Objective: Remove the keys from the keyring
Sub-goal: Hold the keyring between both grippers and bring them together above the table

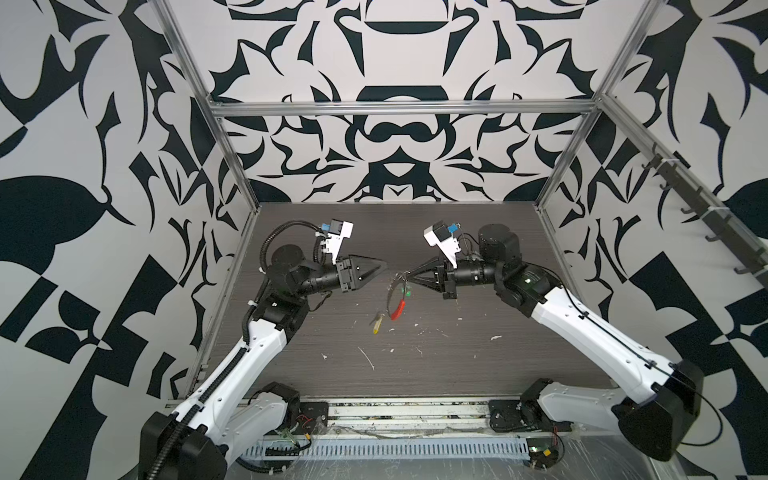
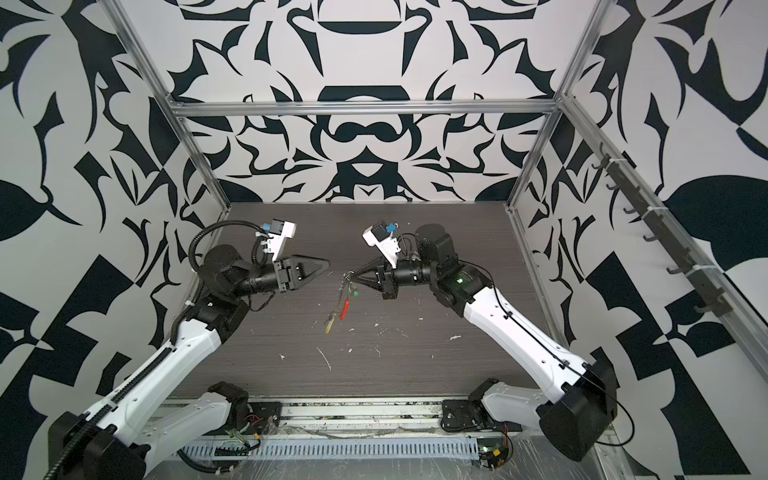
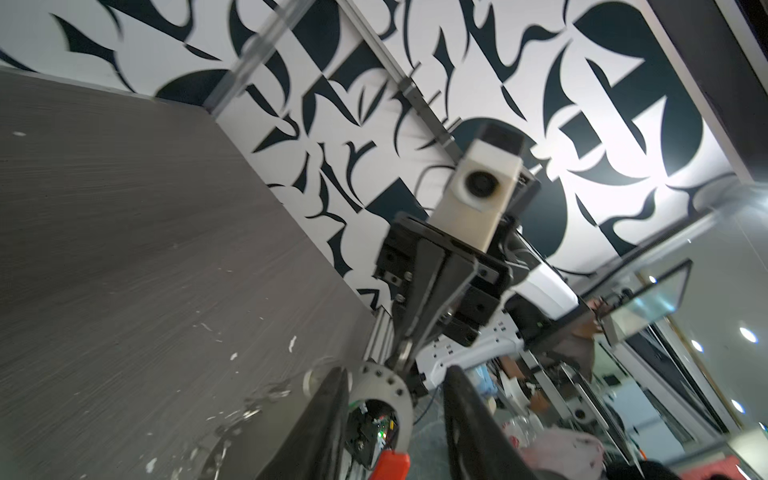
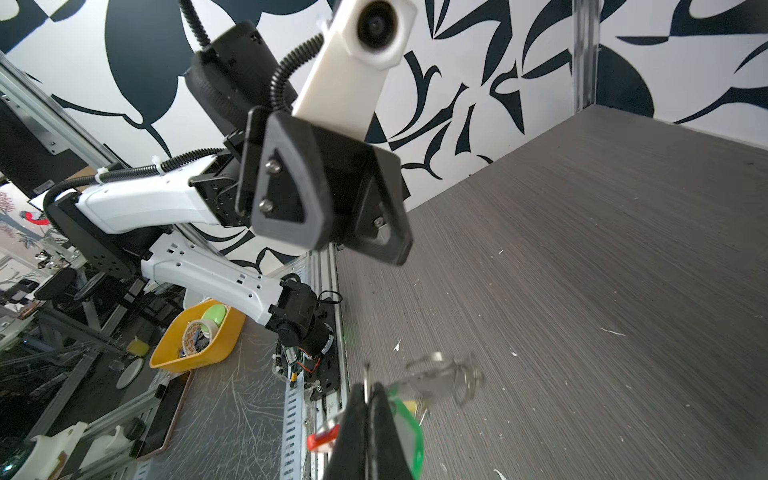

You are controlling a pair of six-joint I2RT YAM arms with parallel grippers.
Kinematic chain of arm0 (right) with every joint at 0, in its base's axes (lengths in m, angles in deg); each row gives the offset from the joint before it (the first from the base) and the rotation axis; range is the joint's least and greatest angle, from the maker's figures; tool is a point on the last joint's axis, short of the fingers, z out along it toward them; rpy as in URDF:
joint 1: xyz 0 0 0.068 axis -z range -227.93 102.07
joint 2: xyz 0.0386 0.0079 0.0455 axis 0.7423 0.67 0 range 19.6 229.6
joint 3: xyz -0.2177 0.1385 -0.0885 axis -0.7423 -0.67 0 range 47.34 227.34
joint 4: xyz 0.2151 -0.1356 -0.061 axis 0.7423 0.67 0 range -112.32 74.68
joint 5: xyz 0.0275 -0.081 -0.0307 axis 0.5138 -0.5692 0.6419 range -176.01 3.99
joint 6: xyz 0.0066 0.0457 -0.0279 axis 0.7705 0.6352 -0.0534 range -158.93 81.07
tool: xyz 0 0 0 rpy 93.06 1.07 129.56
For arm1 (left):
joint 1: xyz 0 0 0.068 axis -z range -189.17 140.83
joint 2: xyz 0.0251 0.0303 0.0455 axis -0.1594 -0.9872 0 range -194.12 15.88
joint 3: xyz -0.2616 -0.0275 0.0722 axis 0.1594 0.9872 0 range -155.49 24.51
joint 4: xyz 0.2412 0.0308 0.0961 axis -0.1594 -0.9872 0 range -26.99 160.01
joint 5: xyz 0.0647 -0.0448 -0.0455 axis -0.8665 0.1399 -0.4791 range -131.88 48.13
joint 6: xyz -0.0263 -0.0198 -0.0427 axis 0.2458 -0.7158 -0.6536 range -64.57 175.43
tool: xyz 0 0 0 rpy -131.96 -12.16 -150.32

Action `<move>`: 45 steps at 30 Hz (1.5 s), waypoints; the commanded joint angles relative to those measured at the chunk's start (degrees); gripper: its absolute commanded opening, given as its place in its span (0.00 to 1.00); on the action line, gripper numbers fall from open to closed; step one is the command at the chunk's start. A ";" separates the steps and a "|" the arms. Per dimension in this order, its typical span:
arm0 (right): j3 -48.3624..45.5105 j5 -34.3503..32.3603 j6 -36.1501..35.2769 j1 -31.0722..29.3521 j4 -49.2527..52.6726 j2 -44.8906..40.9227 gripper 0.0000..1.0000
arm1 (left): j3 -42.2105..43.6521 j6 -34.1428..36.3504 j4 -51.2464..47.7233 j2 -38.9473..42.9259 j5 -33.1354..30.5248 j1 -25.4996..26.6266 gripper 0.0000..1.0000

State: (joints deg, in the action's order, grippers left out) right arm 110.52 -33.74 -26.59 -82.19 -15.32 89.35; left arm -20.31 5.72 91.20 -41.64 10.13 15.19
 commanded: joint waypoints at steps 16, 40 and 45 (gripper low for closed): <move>6.09 3.29 -0.03 -0.19 1.25 0.50 0.00 | -5.96 10.73 -10.10 -3.18 2.34 3.42 0.32; 6.99 -1.04 0.57 -2.74 1.40 0.74 0.00 | -3.23 8.18 -1.83 -4.53 1.66 6.53 0.00; 6.17 -4.89 2.83 -3.11 -1.37 -0.76 0.02 | -1.62 5.96 4.16 -3.97 -1.38 6.84 0.00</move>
State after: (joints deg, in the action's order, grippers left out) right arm 115.02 -35.00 -23.81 -83.83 -10.71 90.58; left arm -23.17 14.53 90.17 -46.21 10.70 20.87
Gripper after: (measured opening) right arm 0.047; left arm 0.053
